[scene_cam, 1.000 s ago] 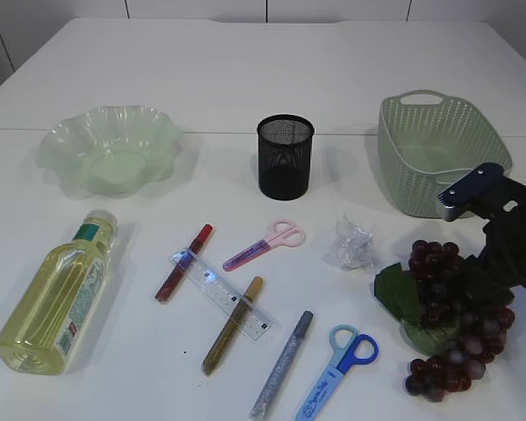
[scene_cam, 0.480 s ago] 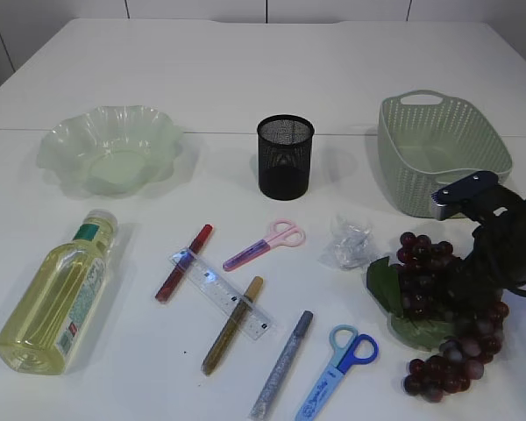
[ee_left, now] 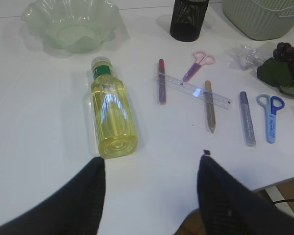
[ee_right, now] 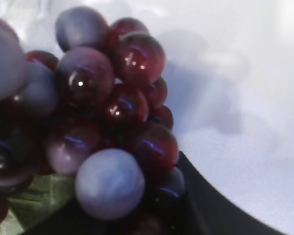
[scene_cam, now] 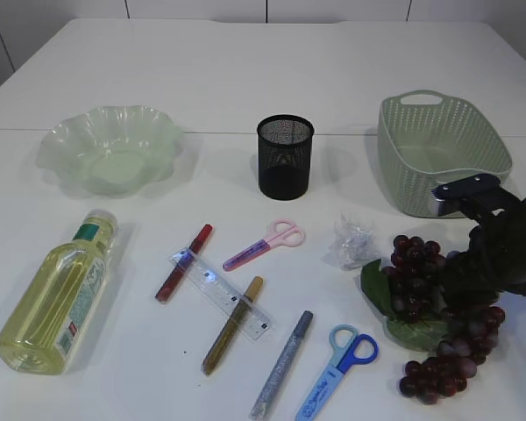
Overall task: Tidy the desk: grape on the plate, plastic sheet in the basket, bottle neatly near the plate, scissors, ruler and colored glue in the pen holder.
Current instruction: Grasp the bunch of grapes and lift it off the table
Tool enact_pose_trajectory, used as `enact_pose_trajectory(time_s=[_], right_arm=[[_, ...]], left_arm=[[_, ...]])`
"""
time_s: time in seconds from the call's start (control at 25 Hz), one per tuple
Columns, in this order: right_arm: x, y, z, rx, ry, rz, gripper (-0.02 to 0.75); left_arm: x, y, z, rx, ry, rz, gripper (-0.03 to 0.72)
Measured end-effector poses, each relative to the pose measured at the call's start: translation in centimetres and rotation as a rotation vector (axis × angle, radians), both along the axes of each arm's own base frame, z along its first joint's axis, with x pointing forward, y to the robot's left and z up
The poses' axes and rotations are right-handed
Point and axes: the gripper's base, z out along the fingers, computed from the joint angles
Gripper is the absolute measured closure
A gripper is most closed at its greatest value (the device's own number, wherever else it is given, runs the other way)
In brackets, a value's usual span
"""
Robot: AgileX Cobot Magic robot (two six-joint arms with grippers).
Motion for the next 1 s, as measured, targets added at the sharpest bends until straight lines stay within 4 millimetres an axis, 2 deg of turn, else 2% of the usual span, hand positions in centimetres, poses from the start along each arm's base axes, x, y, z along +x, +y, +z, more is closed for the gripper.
enact_pose_trajectory(time_s=[0.24,1.0], right_arm=[[0.7,0.4,0.9,0.05,0.061,-0.01,0.531],[1.6,1.6,5.0,0.171,0.294,-0.035,0.535]], left_arm=[[0.0,0.0,0.0,-0.001,-0.002,0.0,0.253],[0.0,0.0,0.0,-0.003,-0.004,0.0,0.253]])
